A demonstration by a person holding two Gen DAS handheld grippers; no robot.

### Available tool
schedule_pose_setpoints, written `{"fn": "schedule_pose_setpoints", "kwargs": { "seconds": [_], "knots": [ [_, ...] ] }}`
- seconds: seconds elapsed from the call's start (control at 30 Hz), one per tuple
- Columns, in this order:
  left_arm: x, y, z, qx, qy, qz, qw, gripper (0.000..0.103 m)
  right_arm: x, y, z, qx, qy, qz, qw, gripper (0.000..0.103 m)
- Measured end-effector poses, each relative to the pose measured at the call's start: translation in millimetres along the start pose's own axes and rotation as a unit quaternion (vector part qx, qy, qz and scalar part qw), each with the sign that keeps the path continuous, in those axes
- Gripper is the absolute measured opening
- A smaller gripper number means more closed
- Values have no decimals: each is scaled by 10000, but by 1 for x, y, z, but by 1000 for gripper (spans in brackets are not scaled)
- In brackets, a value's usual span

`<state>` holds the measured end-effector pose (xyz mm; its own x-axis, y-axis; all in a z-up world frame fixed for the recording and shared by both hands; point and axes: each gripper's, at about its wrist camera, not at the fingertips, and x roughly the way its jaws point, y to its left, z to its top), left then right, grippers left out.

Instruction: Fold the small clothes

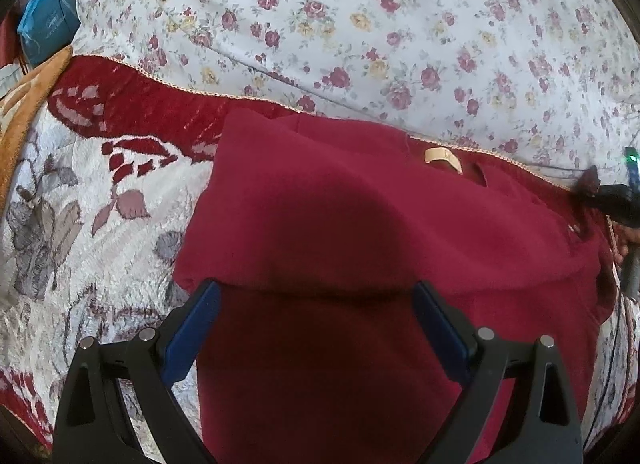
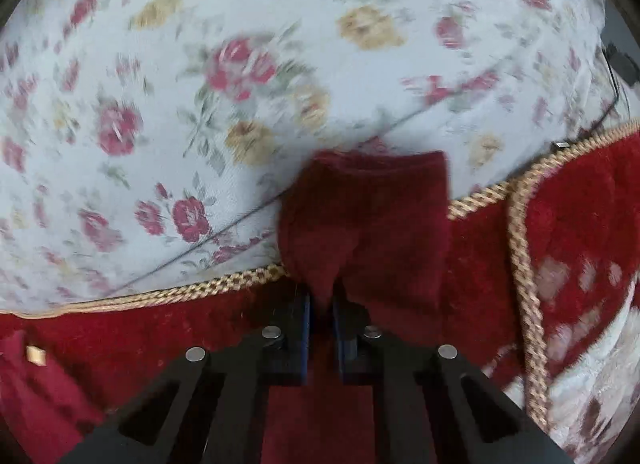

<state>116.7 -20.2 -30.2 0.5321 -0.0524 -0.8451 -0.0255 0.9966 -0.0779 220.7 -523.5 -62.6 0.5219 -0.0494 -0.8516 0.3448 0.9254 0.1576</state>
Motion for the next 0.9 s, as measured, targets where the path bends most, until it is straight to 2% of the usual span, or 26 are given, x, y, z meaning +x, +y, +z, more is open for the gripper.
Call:
{"fn": "schedule_pose_setpoints", "kwargs": {
  "seconds": [0.07, 0.17, 0.23, 0.33, 0.47, 0.57, 0.6, 0.67, 0.73, 0.77, 0.8, 0.87, 0.9],
  "knots": [
    [-4, -1, 0, -10, -58, -17, 10000, 95, -25, -5, -4, 61, -164, 382, 9991, 10],
    [-14, 0, 1, -56, -165, -94, 9998, 95, -70, 6, -16, -52, -329, 1212, 9921, 10],
    [-21, 0, 1, -110, -270, -175, 9994, 95, -98, 29, -28, -430, -403, 1550, 9862, 10],
    [-27, 2, 2, -204, -380, -231, 9988, 95, -132, 81, -57, -1117, -349, 2096, 9708, 10],
    [-31, 4, 2, -344, -457, -417, 9975, 95, -139, 162, -116, -1994, -52, 2708, 9417, 11],
    [-32, 6, 2, -383, -503, -564, 9964, 95, -118, 214, -158, -2482, 253, 2868, 9249, 14],
    [-32, 7, 2, -405, -511, -602, 9961, 95, -105, 224, -171, -2554, 511, 2853, 9223, 30],
    [-32, 9, 3, -463, -521, -680, 9952, 95, -90, 229, -183, -2454, 820, 2766, 9255, 51],
    [-34, 10, 3, -471, -538, -743, 9947, 95, -95, 217, -185, -2320, 775, 2835, 9272, 52],
    [-35, 9, 3, -441, -542, -773, 9946, 95, -104, 208, -183, -2294, 688, 2808, 9294, 56],
    [-36, 7, 4, -403, -551, -829, 9942, 95, -113, 196, -184, -2257, 573, 2750, 9328, 67],
    [-37, 1, 6, -339, -505, -915, 9939, 95, -137, 167, -184, -2124, 262, 2486, 9447, 83],
    [-37, -4, 9, -288, -457, -939, 9941, 95, -150, 156, -183, -2030, 116, 2344, 9506, 85]
  ]
}}
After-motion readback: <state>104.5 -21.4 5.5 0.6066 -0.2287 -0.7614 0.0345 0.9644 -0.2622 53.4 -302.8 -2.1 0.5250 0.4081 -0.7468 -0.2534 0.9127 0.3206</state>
